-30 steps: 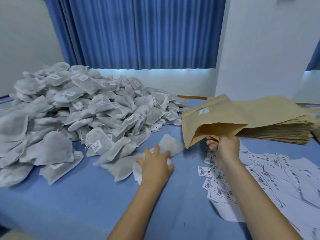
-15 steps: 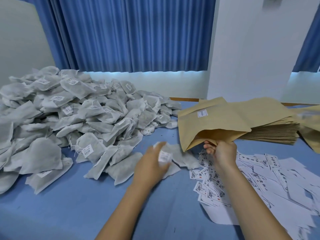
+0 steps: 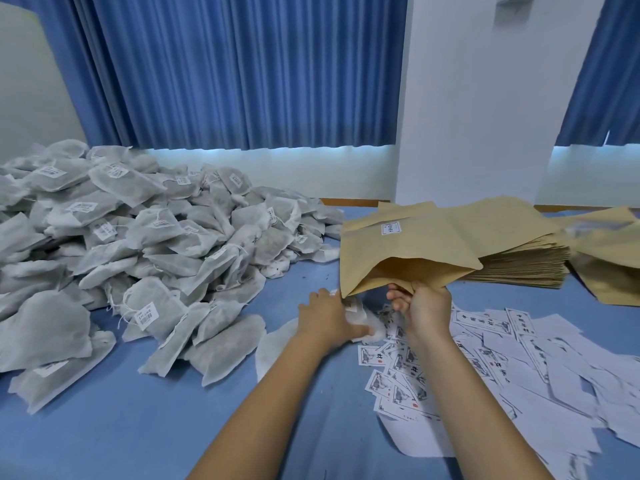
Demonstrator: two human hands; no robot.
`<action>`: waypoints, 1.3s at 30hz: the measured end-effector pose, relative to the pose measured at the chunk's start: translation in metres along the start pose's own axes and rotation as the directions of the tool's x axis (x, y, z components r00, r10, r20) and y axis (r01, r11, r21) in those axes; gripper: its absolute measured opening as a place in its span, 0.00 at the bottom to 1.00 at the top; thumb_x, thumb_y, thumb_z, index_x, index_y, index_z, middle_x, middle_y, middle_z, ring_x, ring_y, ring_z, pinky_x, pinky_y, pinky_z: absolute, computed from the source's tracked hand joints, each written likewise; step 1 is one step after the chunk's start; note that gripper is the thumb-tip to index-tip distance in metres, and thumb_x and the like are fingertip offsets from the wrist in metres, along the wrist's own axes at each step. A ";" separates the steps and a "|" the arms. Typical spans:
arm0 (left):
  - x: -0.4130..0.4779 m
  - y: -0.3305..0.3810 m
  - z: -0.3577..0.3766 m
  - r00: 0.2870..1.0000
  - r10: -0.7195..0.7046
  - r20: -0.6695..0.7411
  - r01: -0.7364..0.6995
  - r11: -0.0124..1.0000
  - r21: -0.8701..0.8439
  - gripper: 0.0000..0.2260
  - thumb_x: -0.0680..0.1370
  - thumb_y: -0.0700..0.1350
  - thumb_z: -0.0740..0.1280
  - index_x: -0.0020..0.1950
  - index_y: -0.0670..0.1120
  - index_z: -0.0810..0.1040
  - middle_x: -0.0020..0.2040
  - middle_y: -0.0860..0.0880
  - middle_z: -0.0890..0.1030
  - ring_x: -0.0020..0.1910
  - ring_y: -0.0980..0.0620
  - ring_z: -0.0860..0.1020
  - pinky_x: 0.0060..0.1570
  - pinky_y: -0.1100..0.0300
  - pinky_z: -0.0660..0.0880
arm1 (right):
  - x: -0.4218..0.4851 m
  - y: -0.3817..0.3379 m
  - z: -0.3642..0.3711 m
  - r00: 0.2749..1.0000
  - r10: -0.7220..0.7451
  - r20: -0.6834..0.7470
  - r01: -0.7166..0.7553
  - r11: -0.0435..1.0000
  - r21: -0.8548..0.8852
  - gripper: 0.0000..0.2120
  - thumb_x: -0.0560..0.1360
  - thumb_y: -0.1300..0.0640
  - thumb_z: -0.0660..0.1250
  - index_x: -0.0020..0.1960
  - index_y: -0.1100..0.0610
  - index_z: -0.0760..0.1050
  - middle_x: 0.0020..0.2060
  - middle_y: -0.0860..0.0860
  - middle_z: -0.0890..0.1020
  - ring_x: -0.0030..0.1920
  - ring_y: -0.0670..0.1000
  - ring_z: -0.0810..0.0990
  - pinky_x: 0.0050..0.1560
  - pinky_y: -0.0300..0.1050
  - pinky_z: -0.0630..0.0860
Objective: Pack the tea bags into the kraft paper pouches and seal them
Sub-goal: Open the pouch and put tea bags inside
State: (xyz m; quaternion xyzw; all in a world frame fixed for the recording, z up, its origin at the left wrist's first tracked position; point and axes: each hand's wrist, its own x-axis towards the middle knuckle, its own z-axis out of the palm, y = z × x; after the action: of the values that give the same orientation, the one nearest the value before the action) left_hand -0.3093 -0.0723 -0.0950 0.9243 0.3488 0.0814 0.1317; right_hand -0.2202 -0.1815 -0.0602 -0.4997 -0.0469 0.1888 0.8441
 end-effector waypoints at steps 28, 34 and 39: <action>-0.068 0.002 -0.091 0.872 0.412 0.265 0.243 0.107 -0.964 0.19 0.65 0.34 0.66 0.55 0.43 0.77 0.44 0.45 0.83 0.40 0.51 0.82 0.37 0.62 0.78 | -0.011 0.009 0.000 0.973 -0.195 0.124 0.230 0.870 -0.436 0.14 0.80 0.68 0.56 0.37 0.56 0.69 0.33 0.52 0.76 0.37 0.54 0.76 0.36 0.40 0.75; -0.040 0.035 -0.069 0.939 0.308 0.154 0.203 -0.134 -0.970 0.19 0.66 0.35 0.65 0.57 0.38 0.76 0.41 0.42 0.83 0.37 0.50 0.82 0.36 0.59 0.79 | -0.012 0.010 0.009 0.984 -0.143 0.111 0.157 0.979 -0.133 0.07 0.81 0.62 0.55 0.51 0.57 0.72 0.40 0.50 0.78 0.43 0.47 0.78 0.48 0.40 0.74; -0.022 0.045 -0.075 0.990 0.102 -0.095 -0.074 -0.196 -0.978 0.25 0.66 0.36 0.65 0.63 0.40 0.74 0.47 0.42 0.82 0.43 0.48 0.81 0.41 0.55 0.80 | -0.019 0.014 0.010 0.963 -0.203 0.179 0.262 0.863 -0.431 0.15 0.82 0.58 0.53 0.65 0.52 0.72 0.52 0.53 0.80 0.50 0.57 0.79 0.51 0.54 0.78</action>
State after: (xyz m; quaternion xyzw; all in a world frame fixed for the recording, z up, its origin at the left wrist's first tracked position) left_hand -0.3158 -0.1048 -0.0113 0.5095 0.0931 0.3208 0.7930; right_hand -0.2439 -0.1738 -0.0651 -0.6594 -0.2032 0.1011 0.7167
